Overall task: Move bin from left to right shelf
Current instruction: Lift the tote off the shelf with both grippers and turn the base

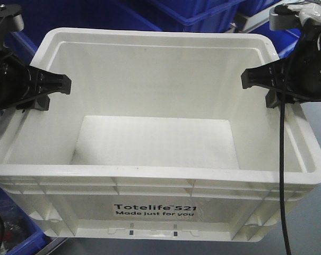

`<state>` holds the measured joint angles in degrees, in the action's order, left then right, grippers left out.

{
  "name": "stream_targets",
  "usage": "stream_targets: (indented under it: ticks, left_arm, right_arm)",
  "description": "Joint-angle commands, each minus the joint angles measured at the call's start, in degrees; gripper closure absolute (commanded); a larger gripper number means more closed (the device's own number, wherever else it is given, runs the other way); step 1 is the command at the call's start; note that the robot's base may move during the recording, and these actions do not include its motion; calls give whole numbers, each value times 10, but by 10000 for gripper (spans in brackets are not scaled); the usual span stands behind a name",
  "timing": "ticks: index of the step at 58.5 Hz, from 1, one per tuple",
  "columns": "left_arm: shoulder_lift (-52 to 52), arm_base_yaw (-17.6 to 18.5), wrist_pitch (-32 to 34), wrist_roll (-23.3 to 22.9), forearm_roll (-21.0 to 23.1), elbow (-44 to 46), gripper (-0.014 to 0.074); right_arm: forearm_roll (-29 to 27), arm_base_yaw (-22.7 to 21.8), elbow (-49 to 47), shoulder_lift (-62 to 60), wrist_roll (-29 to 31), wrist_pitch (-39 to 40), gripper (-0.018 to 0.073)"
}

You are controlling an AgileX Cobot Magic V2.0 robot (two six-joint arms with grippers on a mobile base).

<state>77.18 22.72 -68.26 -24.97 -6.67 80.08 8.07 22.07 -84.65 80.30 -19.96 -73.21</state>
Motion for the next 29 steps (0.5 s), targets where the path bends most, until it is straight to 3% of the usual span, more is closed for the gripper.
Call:
stream_targets:
  ticks: [1,29]
  left_arm:
    - [-29,7,65,3,11,23,603]
    - [-29,7,65,3,10,23,603]
  right_arm:
    - [36,1,-19,-20,14,29,547]
    - [36,1,-19,-20,14,29,547]
